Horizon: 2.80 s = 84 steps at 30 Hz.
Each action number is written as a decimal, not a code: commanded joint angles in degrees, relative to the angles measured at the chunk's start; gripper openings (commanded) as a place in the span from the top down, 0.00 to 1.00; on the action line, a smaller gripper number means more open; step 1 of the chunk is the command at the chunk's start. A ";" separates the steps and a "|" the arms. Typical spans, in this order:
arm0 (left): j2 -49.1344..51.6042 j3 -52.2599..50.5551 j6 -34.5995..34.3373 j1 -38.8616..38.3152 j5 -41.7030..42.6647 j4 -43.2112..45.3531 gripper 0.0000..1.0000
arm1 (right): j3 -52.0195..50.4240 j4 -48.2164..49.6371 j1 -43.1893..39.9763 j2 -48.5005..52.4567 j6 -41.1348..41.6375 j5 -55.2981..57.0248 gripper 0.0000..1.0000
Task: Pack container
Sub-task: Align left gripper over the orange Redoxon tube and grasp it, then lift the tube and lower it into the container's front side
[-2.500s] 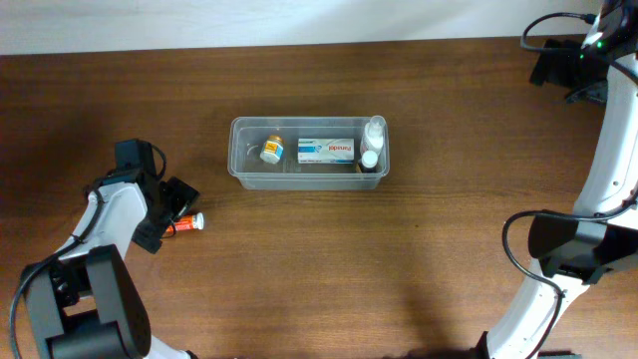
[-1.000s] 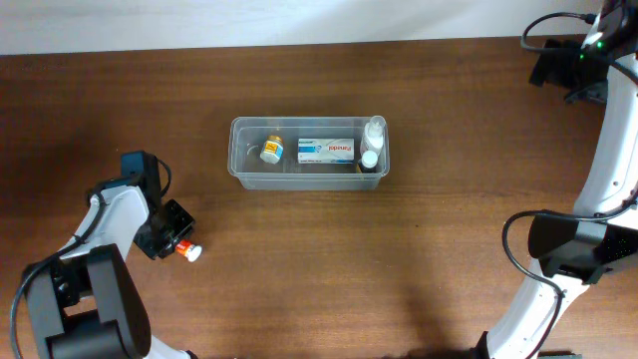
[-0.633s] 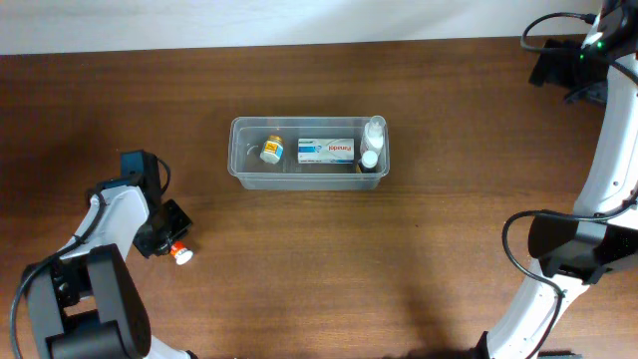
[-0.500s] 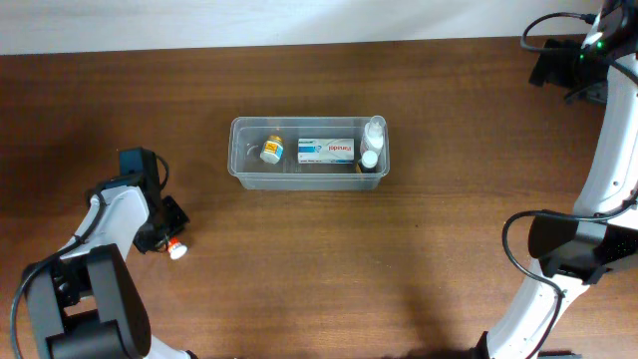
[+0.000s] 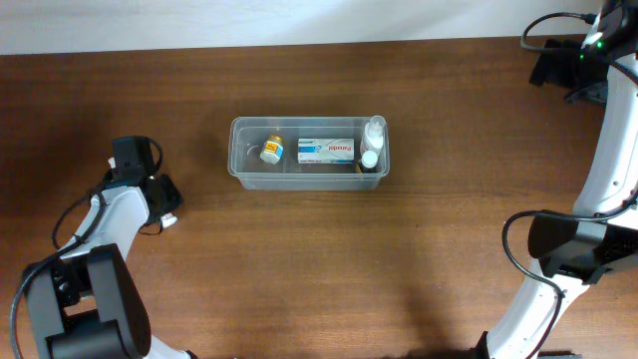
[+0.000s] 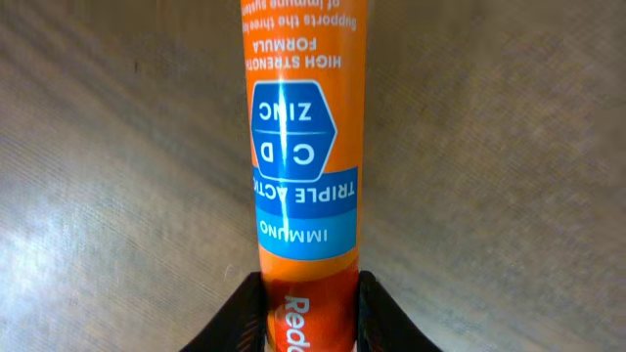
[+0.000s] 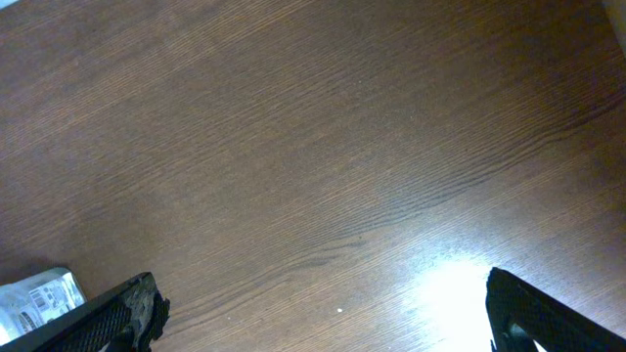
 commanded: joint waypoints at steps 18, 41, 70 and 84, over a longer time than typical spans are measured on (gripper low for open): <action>0.39 5.25 6.84 0.22 11.65 6.36 0.89 | 0.39 0.02 -0.07 -0.46 -0.20 0.50 0.02; 0.39 30.77 35.21 -25.97 6.19 -10.67 0.90 | 0.39 0.02 -0.07 -0.46 -0.20 0.50 0.02; 4.33 30.75 85.77 -35.26 4.31 -16.74 0.94 | 0.39 0.02 -0.07 -0.46 -0.20 0.50 0.02; 10.64 30.75 90.86 -35.32 4.98 -14.21 0.87 | 0.39 0.02 -0.07 -0.46 -0.20 0.50 0.02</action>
